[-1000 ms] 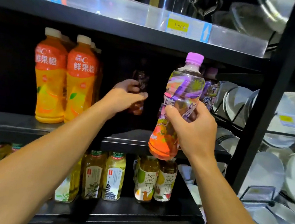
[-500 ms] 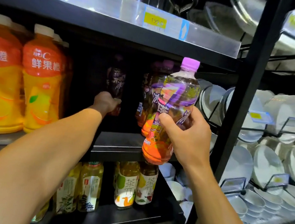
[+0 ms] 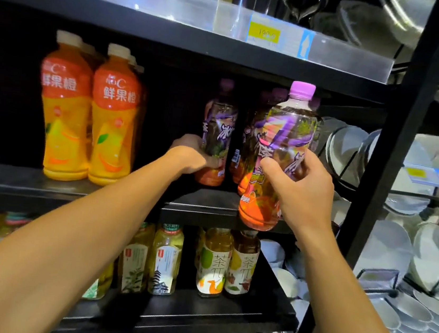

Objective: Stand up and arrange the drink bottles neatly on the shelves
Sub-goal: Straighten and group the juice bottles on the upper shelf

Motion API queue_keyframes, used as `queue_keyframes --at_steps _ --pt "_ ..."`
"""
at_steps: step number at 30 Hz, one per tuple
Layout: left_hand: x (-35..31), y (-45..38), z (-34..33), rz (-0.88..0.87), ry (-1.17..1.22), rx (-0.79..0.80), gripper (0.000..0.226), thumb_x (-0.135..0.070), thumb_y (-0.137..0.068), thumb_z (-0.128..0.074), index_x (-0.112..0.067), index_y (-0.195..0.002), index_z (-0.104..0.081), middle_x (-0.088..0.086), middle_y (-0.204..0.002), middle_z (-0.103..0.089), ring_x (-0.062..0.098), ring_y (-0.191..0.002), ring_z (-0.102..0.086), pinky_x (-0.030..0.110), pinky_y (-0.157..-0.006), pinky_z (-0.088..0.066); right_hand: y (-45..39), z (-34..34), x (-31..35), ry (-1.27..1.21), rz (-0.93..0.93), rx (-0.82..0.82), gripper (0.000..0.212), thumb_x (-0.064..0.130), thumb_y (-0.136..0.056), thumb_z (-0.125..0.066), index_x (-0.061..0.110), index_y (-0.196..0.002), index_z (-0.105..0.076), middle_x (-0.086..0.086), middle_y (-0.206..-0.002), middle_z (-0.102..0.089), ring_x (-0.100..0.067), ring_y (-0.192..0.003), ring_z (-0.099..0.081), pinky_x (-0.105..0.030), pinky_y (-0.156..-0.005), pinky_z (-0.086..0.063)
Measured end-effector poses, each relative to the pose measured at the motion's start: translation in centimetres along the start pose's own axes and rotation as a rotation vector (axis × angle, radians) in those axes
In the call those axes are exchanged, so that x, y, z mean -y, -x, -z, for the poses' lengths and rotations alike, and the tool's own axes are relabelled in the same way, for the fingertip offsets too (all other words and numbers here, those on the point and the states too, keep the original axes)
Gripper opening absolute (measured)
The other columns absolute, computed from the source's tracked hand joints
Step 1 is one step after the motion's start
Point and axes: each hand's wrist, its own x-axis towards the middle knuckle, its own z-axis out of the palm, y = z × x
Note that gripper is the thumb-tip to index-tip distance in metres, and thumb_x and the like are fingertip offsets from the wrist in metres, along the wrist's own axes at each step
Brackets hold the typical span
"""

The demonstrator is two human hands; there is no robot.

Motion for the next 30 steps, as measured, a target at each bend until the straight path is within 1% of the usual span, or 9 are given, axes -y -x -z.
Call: queue_keyframes --at_steps 2,4,8,15,19,21,24,27,30 --pt "-0.1 0.9 -0.1 -0.019 0.078 0.008 0.067 -0.050 -0.048 -0.091 -0.020 -0.103 -0.069 0.005 -0.106 -0.073 0.025 -0.098 -0.069 0.043 -0.092 -0.055 -0.1 0.0 0.0 0.023 -0.005 0.010 0.026 0.038 -0.078 -0.077 0.029 -0.100 -0.067 0.016 -0.088 -0.072 0.003 -0.081 -0.067 -0.026 -0.075 -0.055" --pt "-0.5 1.3 -0.4 -0.038 0.099 -0.002 0.085 -0.055 -0.039 -0.088 -0.017 -0.111 -0.067 0.006 -0.107 -0.072 0.026 -0.098 -0.069 0.044 -0.091 -0.056 -0.4 0.0 -0.2 0.040 -0.016 0.022 0.029 0.041 -0.078 -0.076 0.030 -0.103 -0.066 0.016 -0.090 -0.072 0.002 -0.083 -0.067 -0.032 -0.079 -0.057" --pt "-1.8 1.7 -1.5 0.000 0.025 -0.045 0.081 -0.033 -0.070 -0.087 -0.015 -0.136 -0.044 0.006 -0.127 -0.060 0.028 -0.114 -0.059 0.043 -0.099 -0.050 -0.5 0.1 -0.4 0.008 -0.069 0.050 0.053 0.044 -0.076 -0.078 0.029 -0.119 -0.053 0.015 -0.095 -0.071 0.001 -0.088 -0.068 -0.040 -0.084 -0.058" --pt "-2.0 0.4 -2.4 0.029 -0.006 -0.038 0.073 -0.032 -0.075 -0.084 -0.015 -0.135 -0.046 0.006 -0.132 -0.059 0.025 -0.118 -0.057 0.039 -0.099 -0.049 -1.3 -0.1 -0.5 0.083 -0.082 0.092 0.046 0.047 -0.077 -0.075 0.032 -0.116 -0.054 0.017 -0.096 -0.069 0.005 -0.086 -0.066 -0.034 -0.084 -0.058" --pt "-1.8 1.6 -1.7 0.032 0.002 -0.082 0.078 -0.033 -0.078 -0.081 -0.012 -0.142 -0.042 0.008 -0.135 -0.055 0.028 -0.122 -0.055 0.039 -0.101 -0.048 -1.4 -0.4 -0.7 0.166 -0.048 0.072 0.047 0.064 -0.069 -0.066 0.034 -0.105 -0.063 0.010 -0.104 -0.066 -0.005 -0.095 -0.062 -0.039 -0.085 -0.055" --pt "-1.7 3.2 -0.8 -0.061 0.164 -0.150 0.055 -0.026 -0.083 -0.075 -0.014 -0.132 -0.054 0.005 -0.122 -0.062 0.025 -0.115 -0.060 0.038 -0.095 -0.052 -1.4 -0.7 -0.5 0.195 -0.036 0.082 0.054 0.071 -0.064 -0.060 0.035 -0.105 -0.064 0.009 -0.105 -0.066 -0.011 -0.100 -0.061 -0.042 -0.086 -0.053" --pt "-2.5 6.8 0.6 -0.143 0.583 -0.088 0.022 -0.023 -0.093 -0.064 -0.019 -0.115 -0.064 0.003 -0.114 -0.067 0.019 -0.108 -0.065 0.039 -0.091 -0.056 -1.6 -1.7 0.0 0.233 -0.023 0.083 0.060 0.071 -0.067 -0.062 0.033 -0.113 -0.062 0.010 -0.107 -0.065 -0.013 -0.102 -0.060 -0.040 -0.089 -0.050" --pt "-3.5 9.0 1.6 -0.267 0.652 -0.055 0.021 -0.029 -0.096 -0.061 -0.024 -0.116 -0.062 -0.001 -0.116 -0.067 0.012 -0.106 -0.065 0.035 -0.089 -0.056 -1.5 -3.0 0.2 0.244 -0.046 0.084 0.068 0.053 -0.080 -0.071 0.023 -0.136 -0.048 0.011 -0.109 -0.058 -0.011 -0.103 -0.056 -0.029 -0.087 -0.044" --pt "-4.0 9.2 2.2 -0.359 0.505 -0.130 0.044 -0.034 -0.090 -0.068 -0.023 -0.130 -0.056 -0.004 -0.117 -0.066 0.007 -0.102 -0.066 0.030 -0.086 -0.057 -0.8 -4.7 0.3 0.281 -0.026 0.108 0.067 0.049 -0.082 -0.072 0.021 -0.137 -0.044 0.009 -0.109 -0.059 -0.017 -0.104 -0.061 -0.034 -0.085 -0.048"
